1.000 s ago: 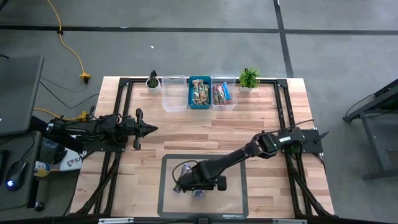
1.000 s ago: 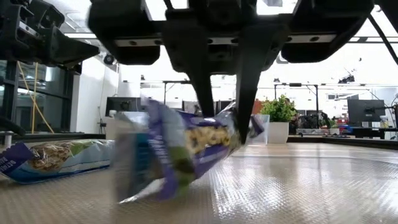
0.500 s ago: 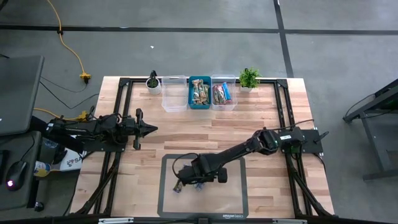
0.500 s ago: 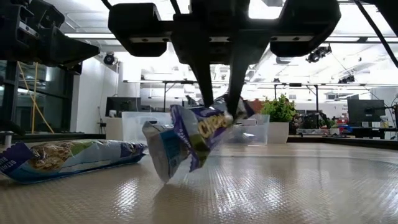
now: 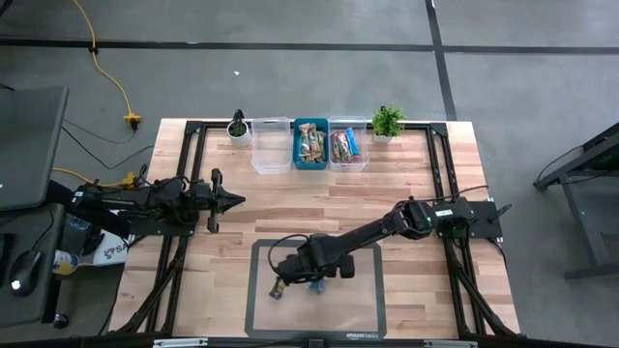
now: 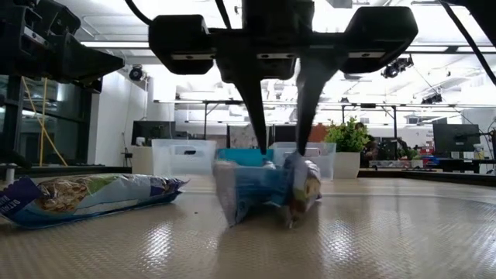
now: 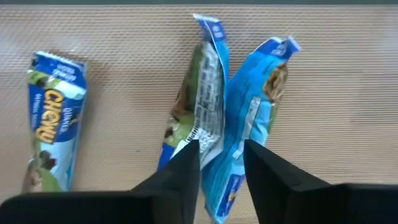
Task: Pick and place Granola Bars by type
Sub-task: Put the blue granola bar into the left transparent bin
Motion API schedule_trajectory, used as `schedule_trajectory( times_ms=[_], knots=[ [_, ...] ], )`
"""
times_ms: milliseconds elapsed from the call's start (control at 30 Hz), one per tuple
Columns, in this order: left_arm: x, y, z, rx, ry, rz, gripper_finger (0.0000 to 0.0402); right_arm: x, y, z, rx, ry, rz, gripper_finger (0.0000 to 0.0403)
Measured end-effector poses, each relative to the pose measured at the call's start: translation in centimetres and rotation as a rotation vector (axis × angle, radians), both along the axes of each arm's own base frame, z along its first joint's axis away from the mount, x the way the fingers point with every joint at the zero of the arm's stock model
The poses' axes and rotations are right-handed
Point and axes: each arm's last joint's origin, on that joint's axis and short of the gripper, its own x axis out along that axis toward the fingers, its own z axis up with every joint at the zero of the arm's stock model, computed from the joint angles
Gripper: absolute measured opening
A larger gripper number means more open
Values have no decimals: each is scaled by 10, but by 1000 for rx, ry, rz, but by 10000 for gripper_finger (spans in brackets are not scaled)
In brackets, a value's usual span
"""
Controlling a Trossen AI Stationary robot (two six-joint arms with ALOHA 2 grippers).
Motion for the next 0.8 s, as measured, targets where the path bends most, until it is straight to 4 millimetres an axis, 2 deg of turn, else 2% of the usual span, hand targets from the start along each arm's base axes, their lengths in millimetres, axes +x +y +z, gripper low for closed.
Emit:
schedule_trajectory(
  times_ms=[433,800],
  knots=[
    [0,0,0,0,0,0,1,-12,4,1,-15,106,-12,188],
    [0,0,0,0,0,0,1,-19,8,-2,-35,166,-20,191]
  ],
)
